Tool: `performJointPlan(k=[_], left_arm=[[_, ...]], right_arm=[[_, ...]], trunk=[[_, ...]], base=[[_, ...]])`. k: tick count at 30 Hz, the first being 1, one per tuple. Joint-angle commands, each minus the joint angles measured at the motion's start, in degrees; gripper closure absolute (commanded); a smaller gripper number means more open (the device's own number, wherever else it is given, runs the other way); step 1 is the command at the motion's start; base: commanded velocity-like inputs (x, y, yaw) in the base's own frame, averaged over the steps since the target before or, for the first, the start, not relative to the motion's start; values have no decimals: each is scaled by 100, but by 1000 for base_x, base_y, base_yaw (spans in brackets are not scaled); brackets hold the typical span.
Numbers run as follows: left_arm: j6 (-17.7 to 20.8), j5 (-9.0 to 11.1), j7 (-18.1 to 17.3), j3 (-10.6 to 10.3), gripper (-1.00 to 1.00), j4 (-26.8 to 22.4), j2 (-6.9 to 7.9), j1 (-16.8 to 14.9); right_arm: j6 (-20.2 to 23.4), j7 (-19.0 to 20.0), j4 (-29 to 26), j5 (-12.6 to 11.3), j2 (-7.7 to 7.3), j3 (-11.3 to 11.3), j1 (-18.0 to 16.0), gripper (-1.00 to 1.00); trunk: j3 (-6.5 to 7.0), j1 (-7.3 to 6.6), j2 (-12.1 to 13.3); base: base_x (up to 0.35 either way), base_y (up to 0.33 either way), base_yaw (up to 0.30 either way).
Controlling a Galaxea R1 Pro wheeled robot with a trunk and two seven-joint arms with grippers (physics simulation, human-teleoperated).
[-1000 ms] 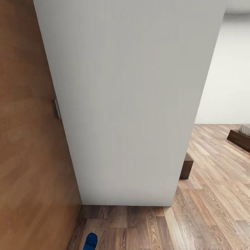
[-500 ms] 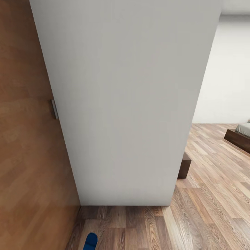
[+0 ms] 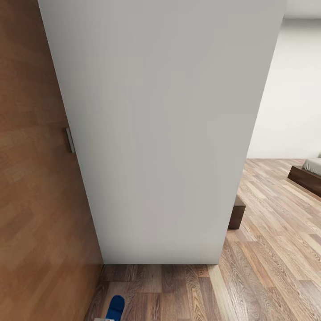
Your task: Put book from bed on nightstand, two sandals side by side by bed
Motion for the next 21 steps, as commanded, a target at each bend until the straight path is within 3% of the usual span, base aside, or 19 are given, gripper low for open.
performJointPlan(k=[1,6,9,11,15,17,21], left_arm=[[-6,-56,-31,45,100,-161,-9,-4],[361,125,-52,89,100,-640,-43,-47],[1039,310,-65,96,100,-985,-160,-84],[1670,467,-74,96,100,-1668,-326,-108],[2292,765,-165,93,100,-2212,-437,-118],[2437,965,-311,87,100,-2308,-457,-120],[2529,1118,-451,81,100,-2444,-491,-121]], right_arm=[[57,32,-4,-57,2,-28,-2,-100],[57,32,-4,-57,2,-35,-2,-100],[60,32,3,-57,2,-36,-2,-100],[63,32,16,-57,2,-36,-2,-100],[64,32,21,-57,2,-36,-2,-100],[64,32,22,-57,2,-36,-2,-100],[65,35,23,-58,2,-36,-2,-100]], trunk=[[-6,0,-3],[-6,0,-3],[-6,0,-3],[-6,0,-3],[-6,0,-3],[-6,0,-3],[-6,0,-3]], base=[[0,0,0],[0,0,0],[0,0,0],[0,0,0],[0,0,0],[0,0,0],[0,0,0]])
